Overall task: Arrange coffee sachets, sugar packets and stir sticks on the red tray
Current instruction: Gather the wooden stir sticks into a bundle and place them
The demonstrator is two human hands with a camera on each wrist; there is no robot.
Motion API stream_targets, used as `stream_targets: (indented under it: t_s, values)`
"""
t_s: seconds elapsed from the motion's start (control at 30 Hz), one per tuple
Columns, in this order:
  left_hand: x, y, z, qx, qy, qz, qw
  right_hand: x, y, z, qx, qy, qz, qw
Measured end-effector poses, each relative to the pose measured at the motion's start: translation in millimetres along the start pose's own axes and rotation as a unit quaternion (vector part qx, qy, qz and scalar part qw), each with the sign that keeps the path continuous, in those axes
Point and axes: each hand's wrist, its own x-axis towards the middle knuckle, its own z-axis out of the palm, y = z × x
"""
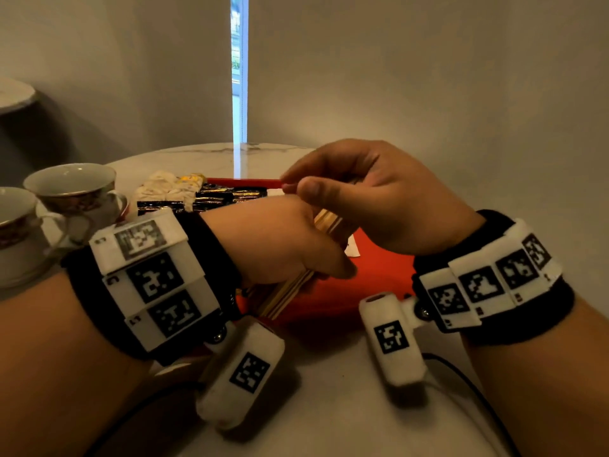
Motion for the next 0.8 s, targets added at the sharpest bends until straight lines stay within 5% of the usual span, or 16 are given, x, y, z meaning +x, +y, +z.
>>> stream_targets:
  t_s: [0.17, 0.3, 0.53, 0.7, 0.8]
  values:
    - [0.8, -1.5, -4.2, -0.049, -0.001, -0.017, 0.999, 1.8, -3.5, 2.7, 0.027, 0.022, -0.022, 0.999]
    - [-0.1, 0.4, -4.1, -0.059, 0.0, -0.003, 0.998, 3.8, -5.3, 8.4, -0.086, 0.057, -0.043, 0.994]
    - [6.7, -10.7, -7.8, -0.201, -0.035, -0.013, 0.979, 7.8, 1.8, 7.5, -0.119, 0.126, 0.023, 0.985]
    - [7.7, -11.4, -14.0, -0.304, -0.042, 0.003, 0.952, 7.6, 6.1, 0.3, -0.006, 0.147, 0.066, 0.987]
    - [7.6, -10.5, -27.1, -0.374, 0.035, 0.029, 0.926, 8.5, 11.8, -7.5, 0.1, 0.183, 0.099, 0.973]
